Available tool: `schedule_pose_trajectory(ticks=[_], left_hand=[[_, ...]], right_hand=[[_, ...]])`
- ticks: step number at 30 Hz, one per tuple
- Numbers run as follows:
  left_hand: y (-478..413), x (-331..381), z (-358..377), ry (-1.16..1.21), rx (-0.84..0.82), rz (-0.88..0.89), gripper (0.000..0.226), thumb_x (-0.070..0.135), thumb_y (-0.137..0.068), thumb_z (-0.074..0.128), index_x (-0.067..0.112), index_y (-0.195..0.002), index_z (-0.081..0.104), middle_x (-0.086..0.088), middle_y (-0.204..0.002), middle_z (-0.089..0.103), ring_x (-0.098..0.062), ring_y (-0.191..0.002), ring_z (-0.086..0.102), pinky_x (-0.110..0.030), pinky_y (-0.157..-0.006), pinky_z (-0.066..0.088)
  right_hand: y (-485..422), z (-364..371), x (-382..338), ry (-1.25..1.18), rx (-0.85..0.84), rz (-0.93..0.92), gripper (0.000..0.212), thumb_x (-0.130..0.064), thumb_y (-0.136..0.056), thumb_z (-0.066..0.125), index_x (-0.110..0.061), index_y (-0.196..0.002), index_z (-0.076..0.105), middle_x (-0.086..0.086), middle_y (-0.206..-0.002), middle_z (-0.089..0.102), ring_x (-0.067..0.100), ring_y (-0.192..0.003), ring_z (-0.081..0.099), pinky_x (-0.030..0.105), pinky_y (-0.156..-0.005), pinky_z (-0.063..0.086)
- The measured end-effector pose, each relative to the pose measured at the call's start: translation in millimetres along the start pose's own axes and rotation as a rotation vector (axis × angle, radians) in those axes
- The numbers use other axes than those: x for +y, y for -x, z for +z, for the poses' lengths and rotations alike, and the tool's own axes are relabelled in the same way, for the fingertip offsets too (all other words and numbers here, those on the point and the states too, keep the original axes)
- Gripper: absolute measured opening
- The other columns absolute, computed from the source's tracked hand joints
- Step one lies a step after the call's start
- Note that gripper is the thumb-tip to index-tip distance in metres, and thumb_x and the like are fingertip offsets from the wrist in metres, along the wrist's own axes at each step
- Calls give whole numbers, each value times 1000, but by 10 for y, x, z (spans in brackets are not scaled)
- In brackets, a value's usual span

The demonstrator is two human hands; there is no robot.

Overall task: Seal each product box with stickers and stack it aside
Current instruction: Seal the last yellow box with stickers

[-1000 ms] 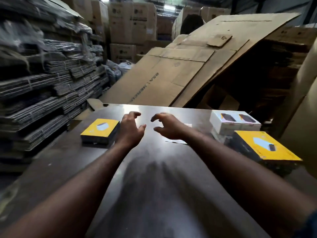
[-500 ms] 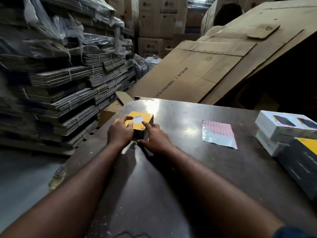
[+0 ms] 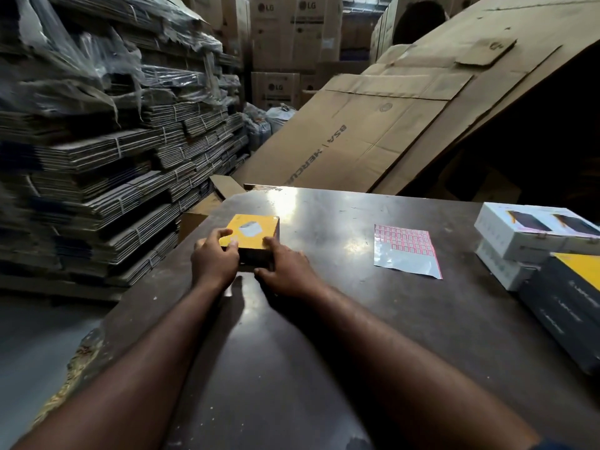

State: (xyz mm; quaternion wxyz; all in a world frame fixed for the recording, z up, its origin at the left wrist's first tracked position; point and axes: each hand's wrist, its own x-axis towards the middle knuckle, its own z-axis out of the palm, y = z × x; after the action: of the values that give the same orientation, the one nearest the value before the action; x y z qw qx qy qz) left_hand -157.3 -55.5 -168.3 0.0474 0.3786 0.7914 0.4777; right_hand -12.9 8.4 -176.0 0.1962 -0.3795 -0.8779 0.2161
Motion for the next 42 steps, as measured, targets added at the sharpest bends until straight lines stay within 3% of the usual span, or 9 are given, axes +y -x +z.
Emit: schedule_pose_trajectory(ticks=[3,7,12,17,22,26,30,37,42], left_hand=[[41,51,33,85,18,14,29,20,-95,63,20,-124,67,-17,-126,61,-31,-113,60,-33,-100,42],[77,167,75,224,18,54,32,18,-91,69,22,-123,69,-9,-127,64,-18,-106,64,-27,-96,48],[205,343,161,397,-83,228,50,13,-84,80,23,-130,64,-6,-130,61,-13,-108,67,-29,-93,58],[364,699,310,460,-112,397,64,3,-79,82,29,-133,61,1,-121,52,-4,-99,64,-23,-90,54],[439,1022,467,448,-60,553,49,16,-83,79,32,-125,61,8,-119,60,-2,-111,59,-19,-92,48],[563,1225,574,586,-155,465,40,36,-85,68,30,-123,58,17,-109,68,4,-96,65,-14,-82,50],[527,1313,651,622,-203,383,44,48,-85,67,32,-125,61,14,-107,71,-3,-95,68,-23,-85,53],[659,1192,800,809,-559,151,43,30,-101,58,32,-143,48,-3,-121,66,-17,-102,71,-33,-82,61],[629,1098,801,788,-646,70,29,26,-102,56,29,-131,57,-9,-111,67,-21,-89,71,-37,-73,61]], right_hand=[[4,-34,72,-153,74,62,79,-32,-84,71,-23,-151,32,17,-128,64,37,-118,60,37,-98,48],[89,-124,153,-318,229,63,81,-8,-75,71,-25,-149,41,14,-121,68,27,-112,65,22,-87,48],[190,-313,310,-360,600,19,51,-11,-83,72,-22,-132,60,7,-110,75,24,-103,70,31,-89,54],[311,-724,473,-308,860,-89,49,-7,-77,83,-17,-122,66,-1,-105,76,19,-93,72,32,-82,55],[475,-985,705,-422,839,-94,47,-12,-79,84,-18,-122,66,-5,-105,75,10,-95,72,31,-85,58],[571,-1159,790,-575,755,-29,45,-11,-79,83,-13,-122,69,-6,-99,74,-2,-86,69,18,-78,56],[570,-1308,888,-672,674,3,48,-30,-77,84,-12,-119,70,4,-104,76,18,-92,72,38,-79,62],[698,-1260,1030,-817,545,64,28,-29,-93,71,-16,-117,68,9,-106,73,22,-93,73,43,-78,63],[732,-1188,1052,-925,431,109,15,-23,-95,68,-19,-109,67,12,-103,72,22,-89,75,35,-72,63]])
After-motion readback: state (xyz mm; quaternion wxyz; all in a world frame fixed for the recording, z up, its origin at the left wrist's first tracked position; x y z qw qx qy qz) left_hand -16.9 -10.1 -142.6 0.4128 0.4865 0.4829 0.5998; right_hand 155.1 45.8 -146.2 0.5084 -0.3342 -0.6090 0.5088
